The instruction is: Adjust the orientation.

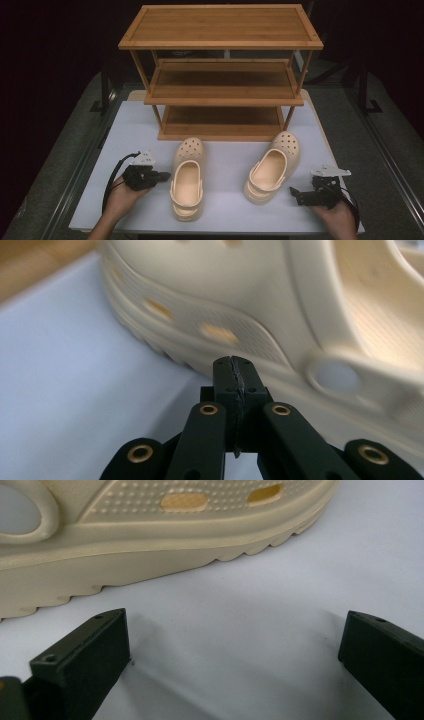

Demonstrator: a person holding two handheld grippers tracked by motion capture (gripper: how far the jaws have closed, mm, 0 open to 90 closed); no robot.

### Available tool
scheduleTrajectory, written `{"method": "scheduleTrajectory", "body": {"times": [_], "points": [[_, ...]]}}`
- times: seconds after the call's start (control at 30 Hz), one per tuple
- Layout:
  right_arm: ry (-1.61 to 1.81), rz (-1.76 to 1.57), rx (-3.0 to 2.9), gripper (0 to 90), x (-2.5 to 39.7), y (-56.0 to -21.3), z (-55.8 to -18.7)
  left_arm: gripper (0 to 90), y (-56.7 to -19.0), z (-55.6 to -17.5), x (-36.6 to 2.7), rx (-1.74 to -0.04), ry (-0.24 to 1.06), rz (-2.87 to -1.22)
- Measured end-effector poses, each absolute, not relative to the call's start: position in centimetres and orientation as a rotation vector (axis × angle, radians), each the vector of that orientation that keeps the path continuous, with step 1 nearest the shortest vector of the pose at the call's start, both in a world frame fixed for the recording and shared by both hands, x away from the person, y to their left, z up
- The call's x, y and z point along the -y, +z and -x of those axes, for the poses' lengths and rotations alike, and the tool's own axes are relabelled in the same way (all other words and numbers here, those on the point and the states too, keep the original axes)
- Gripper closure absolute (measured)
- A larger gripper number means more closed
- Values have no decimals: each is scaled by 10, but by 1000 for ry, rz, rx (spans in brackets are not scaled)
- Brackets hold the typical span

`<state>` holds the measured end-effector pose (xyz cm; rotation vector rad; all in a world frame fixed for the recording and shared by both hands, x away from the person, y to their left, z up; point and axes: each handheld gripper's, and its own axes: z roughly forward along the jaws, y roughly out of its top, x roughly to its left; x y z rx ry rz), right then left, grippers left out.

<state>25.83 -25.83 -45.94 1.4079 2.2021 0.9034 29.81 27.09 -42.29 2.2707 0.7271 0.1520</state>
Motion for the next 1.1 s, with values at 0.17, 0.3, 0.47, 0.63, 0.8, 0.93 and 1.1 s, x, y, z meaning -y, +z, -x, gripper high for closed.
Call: {"method": "scheduleTrajectory", "body": {"times": [0.17,0.3,0.47,0.63,0.8,0.93,1.1], "points": [[902,-1410,-2202,0,258,-459,-258,900,-424,-293,-261,-708,160,-2290],[902,-1411,-2202,0,258,-459,-259,900,-425,-294,-257,-704,148,-2284],[902,-1410,-2202,0,258,-459,-259,900,-426,-301,-245,-680,142,-2289],[903,-1411,-2201,0,258,-459,-258,900,-426,-307,-238,-664,152,-2300],[902,-1411,-2201,0,258,-459,-258,900,-426,-307,-239,-664,159,-2301],[902,-1408,-2202,0,258,-459,-258,862,-423,-305,-245,-674,171,-2290],[903,-1408,-2202,0,258,-459,-258,714,-423,-301,-263,-720,199,-2292]]}}
